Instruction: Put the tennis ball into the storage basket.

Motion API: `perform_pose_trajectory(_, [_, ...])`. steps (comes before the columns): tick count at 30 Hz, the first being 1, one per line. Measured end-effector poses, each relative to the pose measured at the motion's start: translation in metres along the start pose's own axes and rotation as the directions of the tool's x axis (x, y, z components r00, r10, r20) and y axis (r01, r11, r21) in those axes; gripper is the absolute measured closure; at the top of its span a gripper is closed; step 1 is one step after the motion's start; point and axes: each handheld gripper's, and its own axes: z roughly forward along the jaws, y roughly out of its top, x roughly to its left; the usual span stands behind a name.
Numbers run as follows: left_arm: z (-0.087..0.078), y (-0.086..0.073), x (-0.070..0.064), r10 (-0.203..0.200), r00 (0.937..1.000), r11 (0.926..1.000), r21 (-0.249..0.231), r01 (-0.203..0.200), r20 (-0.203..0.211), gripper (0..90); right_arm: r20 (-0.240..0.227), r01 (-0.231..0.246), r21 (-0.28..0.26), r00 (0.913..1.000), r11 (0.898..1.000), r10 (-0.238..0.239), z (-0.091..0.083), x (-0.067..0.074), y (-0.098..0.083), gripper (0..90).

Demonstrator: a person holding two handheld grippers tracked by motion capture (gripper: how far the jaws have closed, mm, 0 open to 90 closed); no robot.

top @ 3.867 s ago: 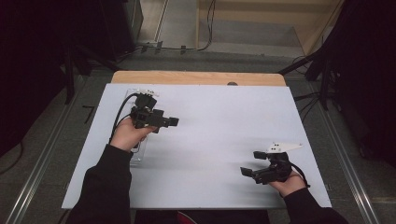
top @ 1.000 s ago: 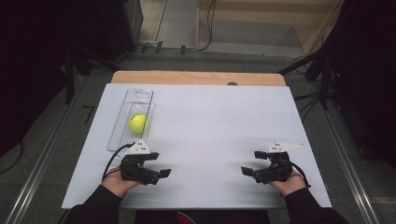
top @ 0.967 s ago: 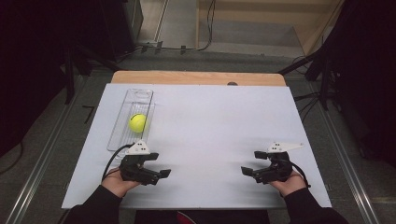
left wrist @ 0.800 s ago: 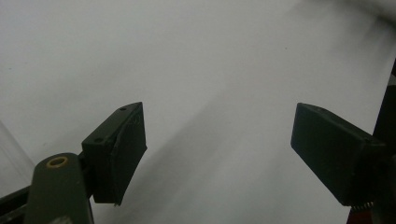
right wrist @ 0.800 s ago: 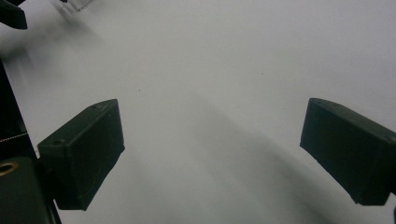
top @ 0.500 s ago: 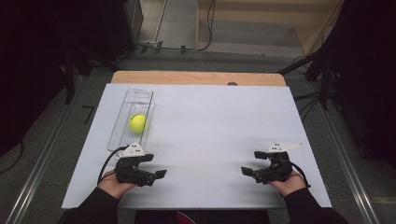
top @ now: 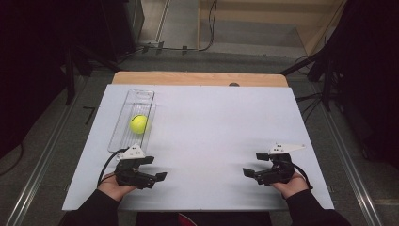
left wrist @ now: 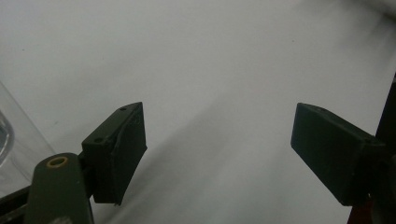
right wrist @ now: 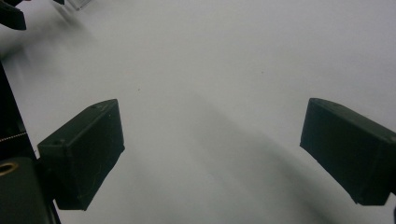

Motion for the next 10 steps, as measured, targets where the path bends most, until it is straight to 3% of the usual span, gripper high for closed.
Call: perform_pose_trajectory(10, [0.0030,-0.0015,-0.0012,0.012,0.9998,0.9997,0.020,-0.012,0.015,18.6,-0.002,-0.001,-0.004,1.0000,1.000,0.001,0.0004,-0.0001,-0.0003,4.5])
